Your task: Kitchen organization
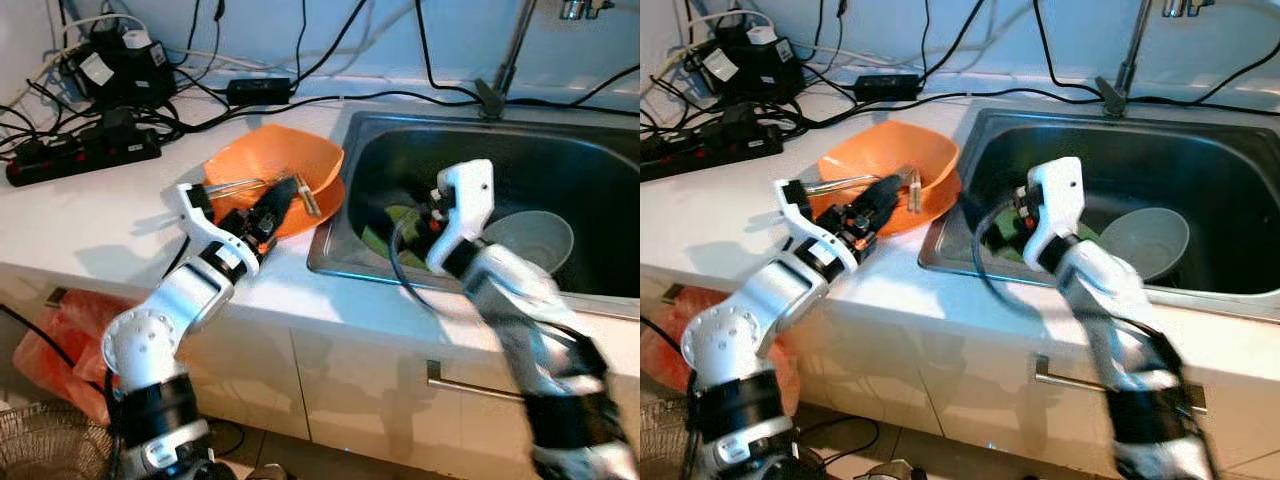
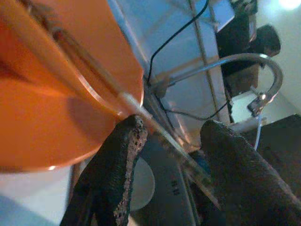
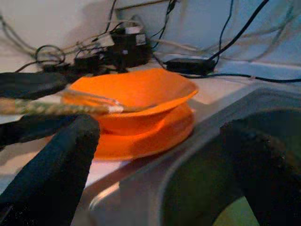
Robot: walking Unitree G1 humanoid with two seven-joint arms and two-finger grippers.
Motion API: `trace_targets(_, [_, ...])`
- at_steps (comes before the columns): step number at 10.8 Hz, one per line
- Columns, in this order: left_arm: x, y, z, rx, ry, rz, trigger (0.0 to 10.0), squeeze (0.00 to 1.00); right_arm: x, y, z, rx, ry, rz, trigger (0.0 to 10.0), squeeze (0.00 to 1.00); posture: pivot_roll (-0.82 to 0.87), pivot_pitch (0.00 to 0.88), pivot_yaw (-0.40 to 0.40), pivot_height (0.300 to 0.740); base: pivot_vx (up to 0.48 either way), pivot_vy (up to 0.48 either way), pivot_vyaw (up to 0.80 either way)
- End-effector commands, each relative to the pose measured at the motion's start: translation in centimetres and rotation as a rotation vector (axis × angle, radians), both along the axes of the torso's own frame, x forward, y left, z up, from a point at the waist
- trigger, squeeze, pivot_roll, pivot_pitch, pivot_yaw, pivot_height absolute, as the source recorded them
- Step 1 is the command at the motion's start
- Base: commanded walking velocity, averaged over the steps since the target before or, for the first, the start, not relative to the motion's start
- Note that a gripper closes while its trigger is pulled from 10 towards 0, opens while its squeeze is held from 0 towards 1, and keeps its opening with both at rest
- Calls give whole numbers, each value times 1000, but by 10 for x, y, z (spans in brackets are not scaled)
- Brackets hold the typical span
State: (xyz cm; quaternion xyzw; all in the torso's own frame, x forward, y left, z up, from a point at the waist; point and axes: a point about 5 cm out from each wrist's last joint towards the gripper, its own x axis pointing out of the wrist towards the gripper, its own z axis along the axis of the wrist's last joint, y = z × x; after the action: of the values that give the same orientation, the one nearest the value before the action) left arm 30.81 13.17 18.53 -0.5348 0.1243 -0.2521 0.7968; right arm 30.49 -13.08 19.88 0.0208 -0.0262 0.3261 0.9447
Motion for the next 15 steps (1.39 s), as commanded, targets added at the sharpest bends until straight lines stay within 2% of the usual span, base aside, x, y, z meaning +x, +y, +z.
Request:
trace_targets(1, [0,-2,2,-6,8,-34,10000,0,-5,1,4,-14,-10,54,10000,0,105,52,93,740,0,0,0])
trace_targets(4, [-1,-6,8,-38,-13,-84,10000,0,-9,-3,5,-78,-21,96,10000,0,103,53,98,740,0,0,0])
trace_targets(6, [2,-17,13,-18,-18,-123,10000,0,-23,3,7,-97,-20,225,10000,0,100,55,102,740,0,0,0])
trace_targets(9, [18,-24,15,-29,17,-124,10000,0,-30,1,8,-127,-14,283,10000,0,88,58,109,740,0,0,0])
trace_targets(11, [30,-21,12,-74,57,-93,10000,0,-34,4,6,-144,-12,301,10000,0,81,58,116,740,0,0,0])
trace_targets(13, [43,-18,8,-138,98,-68,1882,0,-37,6,4,-149,-11,305,10000,0,75,60,121,740,0,0,0])
trace_targets(14, [47,-19,7,-145,101,-69,0,0,-40,7,6,-142,-12,321,10000,0,71,61,123,740,0,0,0])
trace_targets(15, [48,-21,5,-106,99,-77,10000,0,-41,7,8,-145,-21,329,10000,0,69,60,123,740,0,0,0])
